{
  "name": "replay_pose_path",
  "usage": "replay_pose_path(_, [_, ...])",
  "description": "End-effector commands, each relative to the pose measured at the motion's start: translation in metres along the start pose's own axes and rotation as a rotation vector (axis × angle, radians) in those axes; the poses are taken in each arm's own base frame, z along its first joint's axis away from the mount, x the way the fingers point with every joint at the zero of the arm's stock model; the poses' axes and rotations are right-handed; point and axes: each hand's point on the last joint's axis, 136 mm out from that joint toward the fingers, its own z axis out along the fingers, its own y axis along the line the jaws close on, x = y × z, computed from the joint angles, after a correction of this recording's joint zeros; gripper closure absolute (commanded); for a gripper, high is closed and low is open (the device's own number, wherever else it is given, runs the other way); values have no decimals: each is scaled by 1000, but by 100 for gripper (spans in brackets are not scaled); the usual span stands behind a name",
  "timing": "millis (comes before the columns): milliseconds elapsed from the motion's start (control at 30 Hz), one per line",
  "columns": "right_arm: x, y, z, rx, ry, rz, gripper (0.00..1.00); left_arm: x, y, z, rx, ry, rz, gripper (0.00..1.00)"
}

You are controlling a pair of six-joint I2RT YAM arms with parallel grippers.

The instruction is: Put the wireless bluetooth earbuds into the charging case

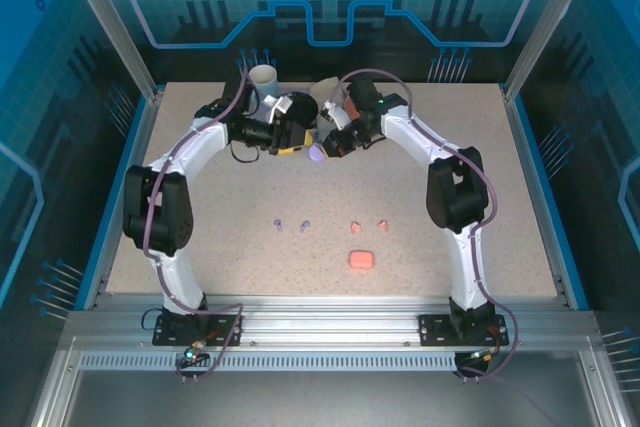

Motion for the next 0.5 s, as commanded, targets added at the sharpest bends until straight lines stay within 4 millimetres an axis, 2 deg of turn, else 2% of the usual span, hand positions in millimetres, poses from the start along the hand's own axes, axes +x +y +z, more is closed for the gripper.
replay_pose_path(0, [7,1,6,-4,39,-49,100,20,7,4,5,88,-35,26])
replay_pose_path(233, [7,6,7,-39,34,-59,100,23,26,12,-29,97,-47,28])
replay_pose_path(467, [5,21,4,-111,15,-65,100,18,32,23,-16,93,-45,33])
